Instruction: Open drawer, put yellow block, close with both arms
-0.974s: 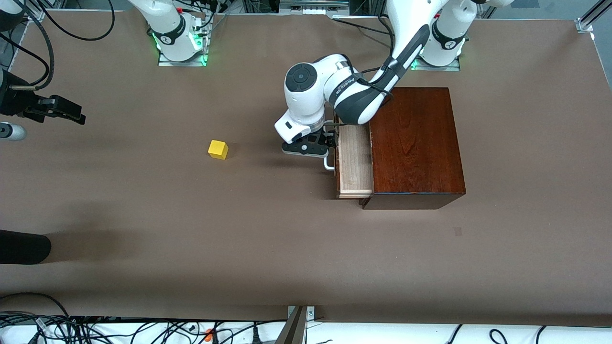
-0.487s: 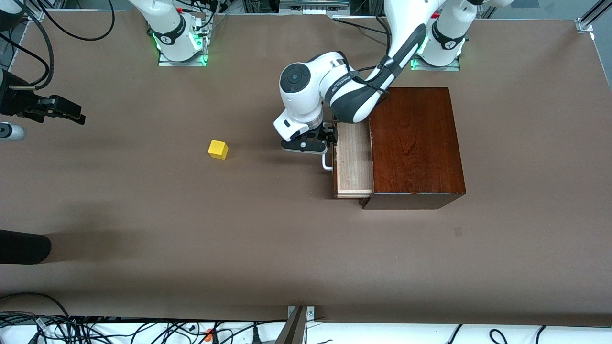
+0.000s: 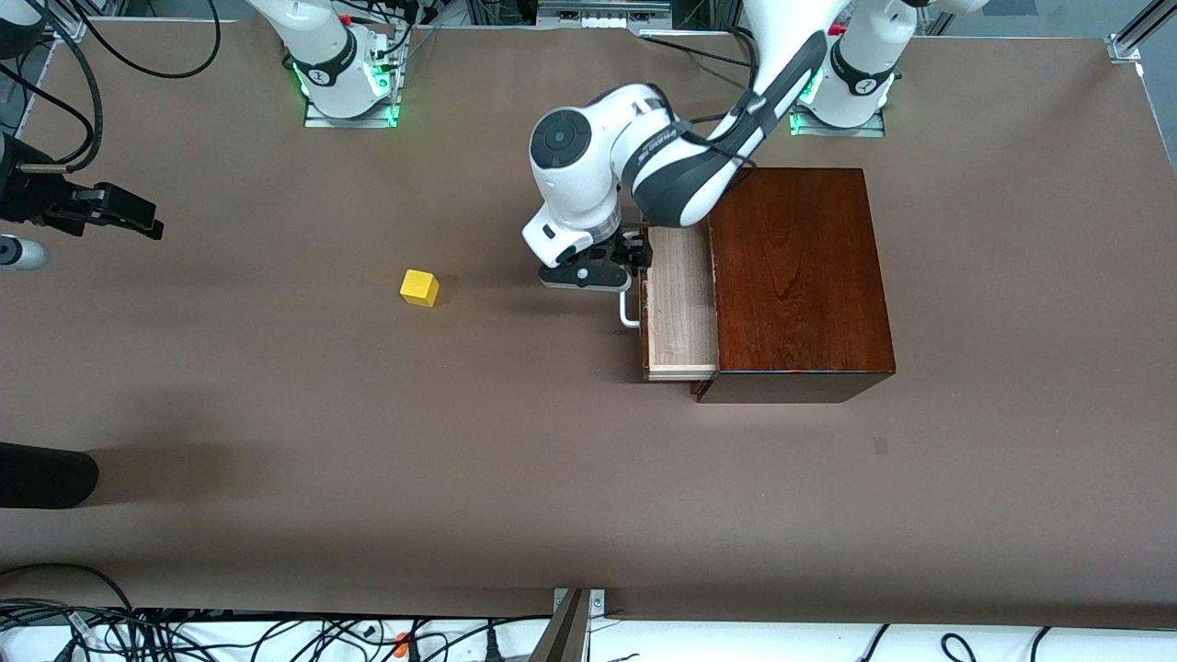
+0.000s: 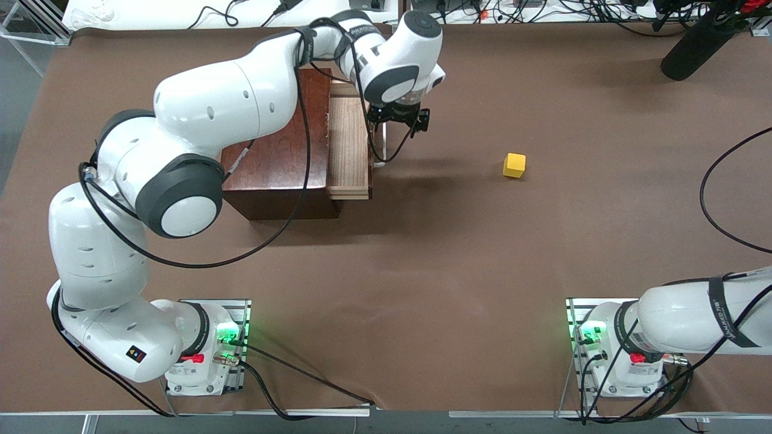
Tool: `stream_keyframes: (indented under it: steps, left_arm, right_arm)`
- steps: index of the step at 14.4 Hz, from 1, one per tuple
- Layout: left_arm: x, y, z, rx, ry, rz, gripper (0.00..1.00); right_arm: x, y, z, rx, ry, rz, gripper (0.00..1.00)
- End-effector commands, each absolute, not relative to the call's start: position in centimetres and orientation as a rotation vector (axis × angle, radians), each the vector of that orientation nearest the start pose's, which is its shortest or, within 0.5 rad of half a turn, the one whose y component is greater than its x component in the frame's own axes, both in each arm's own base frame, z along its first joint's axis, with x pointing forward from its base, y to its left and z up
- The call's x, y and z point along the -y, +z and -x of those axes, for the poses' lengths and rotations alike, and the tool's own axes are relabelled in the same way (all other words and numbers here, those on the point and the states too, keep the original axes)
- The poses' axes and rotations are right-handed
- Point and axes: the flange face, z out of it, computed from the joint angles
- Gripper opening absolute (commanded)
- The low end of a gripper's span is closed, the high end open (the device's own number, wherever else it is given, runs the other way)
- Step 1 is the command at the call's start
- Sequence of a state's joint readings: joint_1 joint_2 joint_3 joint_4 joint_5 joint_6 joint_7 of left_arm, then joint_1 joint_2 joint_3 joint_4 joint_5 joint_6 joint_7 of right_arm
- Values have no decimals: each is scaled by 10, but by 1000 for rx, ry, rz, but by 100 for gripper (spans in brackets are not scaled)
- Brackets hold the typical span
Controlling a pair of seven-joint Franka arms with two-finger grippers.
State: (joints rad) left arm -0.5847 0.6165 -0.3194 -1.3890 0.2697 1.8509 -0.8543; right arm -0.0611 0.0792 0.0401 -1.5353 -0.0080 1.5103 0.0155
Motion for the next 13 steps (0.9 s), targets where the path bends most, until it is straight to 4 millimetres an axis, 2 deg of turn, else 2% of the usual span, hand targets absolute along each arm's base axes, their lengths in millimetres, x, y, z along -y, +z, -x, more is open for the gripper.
stream_keyframes:
  steps: [1,2,4,6,7,8,10,12,13]
  left_arm:
    - [494,417,-480,-97,6,2994,100]
    - [484,436,-482,-73,-12,2988,100]
    - [449,467,-496,-5,-3,2968,100]
    - [416,493,-507,-56,8,2950,100]
    - [394,505,-515,-84,33,2936,100]
    - [368,517,-525,-121,54,2932,100]
    - [324,542,-540,-185,67,2966,100]
    - [276,555,-559,-202,123,3034,100]
    - [251,564,-566,-186,157,3099,100]
  right_arm:
    - [14,599,-574,-51,142,3140,100]
    - [9,607,-574,-46,120,3140,100]
    - [-1,623,-573,-31,84,3109,100]
    - [-23,627,-570,-31,80,3060,100]
    - [-39,629,-565,-50,105,3059,100]
    - [-63,631,-556,-45,152,3063,100]
    - [-95,624,-546,-130,207,3076,100]
    - [-130,605,-542,-181,228,3088,100]
    - [-144,589,-541,-211,226,3089,100]
